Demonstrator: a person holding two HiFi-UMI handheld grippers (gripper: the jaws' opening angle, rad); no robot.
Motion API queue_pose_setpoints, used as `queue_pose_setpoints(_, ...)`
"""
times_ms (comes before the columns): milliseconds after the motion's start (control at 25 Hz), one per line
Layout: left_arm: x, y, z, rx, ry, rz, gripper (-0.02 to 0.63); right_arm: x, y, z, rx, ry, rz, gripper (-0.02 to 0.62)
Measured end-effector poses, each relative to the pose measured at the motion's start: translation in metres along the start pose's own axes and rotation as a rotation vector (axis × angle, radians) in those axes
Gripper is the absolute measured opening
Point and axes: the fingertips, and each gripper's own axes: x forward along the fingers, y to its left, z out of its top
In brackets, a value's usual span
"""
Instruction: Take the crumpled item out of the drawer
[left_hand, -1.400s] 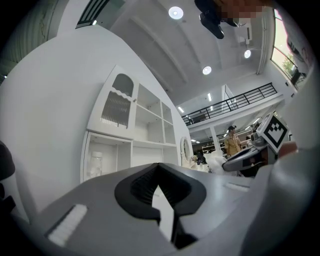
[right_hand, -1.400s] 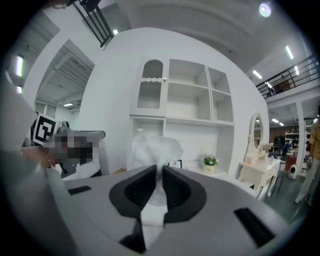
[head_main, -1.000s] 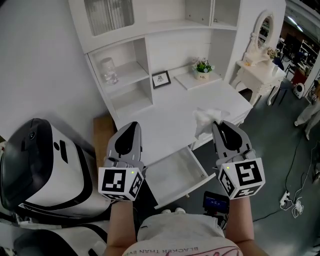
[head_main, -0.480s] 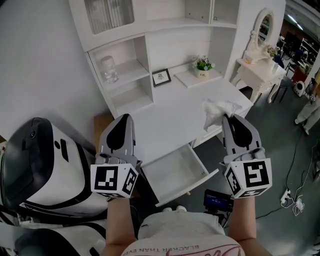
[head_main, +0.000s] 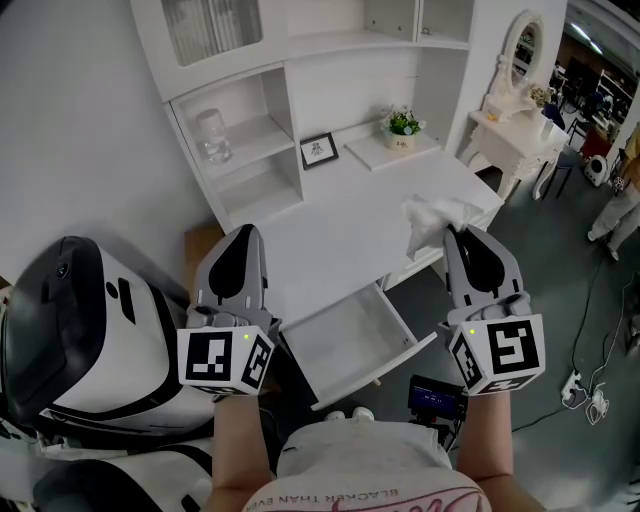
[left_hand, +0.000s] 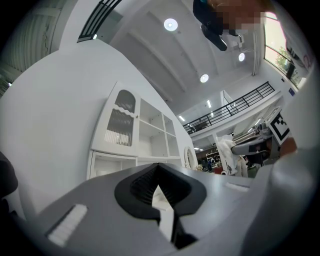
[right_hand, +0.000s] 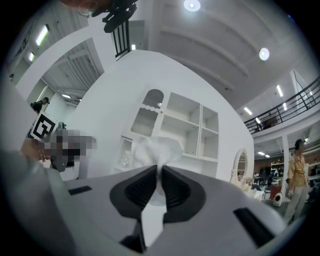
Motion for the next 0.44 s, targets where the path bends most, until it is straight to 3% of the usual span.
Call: queue_pose_setpoints(440,-0.0011,0.0035,-0.0011,-0.006,0.001,0.006,0.006,0.0005,0.0022,0.0009,0.0,0.002,-0.002,0.037)
